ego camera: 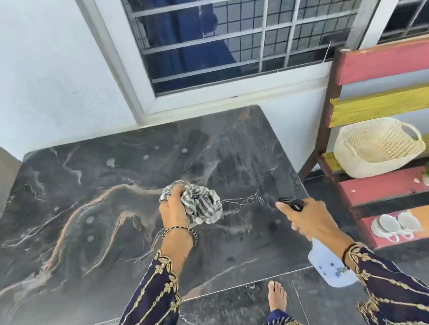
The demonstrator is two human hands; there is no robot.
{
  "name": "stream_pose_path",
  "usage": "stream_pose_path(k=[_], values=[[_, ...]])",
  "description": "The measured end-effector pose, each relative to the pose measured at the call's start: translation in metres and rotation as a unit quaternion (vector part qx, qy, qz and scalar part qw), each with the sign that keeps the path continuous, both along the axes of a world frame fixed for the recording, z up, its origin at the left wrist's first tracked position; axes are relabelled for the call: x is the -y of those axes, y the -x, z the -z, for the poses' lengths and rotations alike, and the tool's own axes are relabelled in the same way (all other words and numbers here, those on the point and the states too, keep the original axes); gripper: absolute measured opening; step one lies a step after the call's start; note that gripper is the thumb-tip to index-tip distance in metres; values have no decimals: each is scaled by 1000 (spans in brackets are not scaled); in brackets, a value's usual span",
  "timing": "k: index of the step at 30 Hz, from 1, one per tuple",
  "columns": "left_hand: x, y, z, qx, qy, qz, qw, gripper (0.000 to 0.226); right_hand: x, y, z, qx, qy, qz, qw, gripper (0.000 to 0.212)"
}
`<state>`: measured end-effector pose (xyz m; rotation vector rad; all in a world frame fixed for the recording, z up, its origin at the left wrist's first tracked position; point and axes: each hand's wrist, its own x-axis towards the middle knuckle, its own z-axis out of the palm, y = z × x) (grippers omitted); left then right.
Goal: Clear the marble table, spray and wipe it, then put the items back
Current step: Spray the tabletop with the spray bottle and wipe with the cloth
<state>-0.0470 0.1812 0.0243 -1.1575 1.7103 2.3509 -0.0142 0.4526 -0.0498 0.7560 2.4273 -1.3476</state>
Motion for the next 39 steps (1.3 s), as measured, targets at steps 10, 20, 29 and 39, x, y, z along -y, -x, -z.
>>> stream_pose_path(k=[10, 20, 29, 39], values=[[-50, 98, 26, 30, 31, -29, 999, 97, -18, 172, -30, -101, 83, -16, 991, 84], [-117, 169, 25, 11, 52, -6, 999, 25, -46, 285, -6, -102, 61, -13, 993, 91], [-229, 221, 47, 36, 0, 159, 987, 25, -160, 286, 12, -208, 75, 70, 973, 72], [-393, 254, 99, 76, -19, 316, 946, 39, -319, 277, 69, -293, -161, 164, 928, 46]])
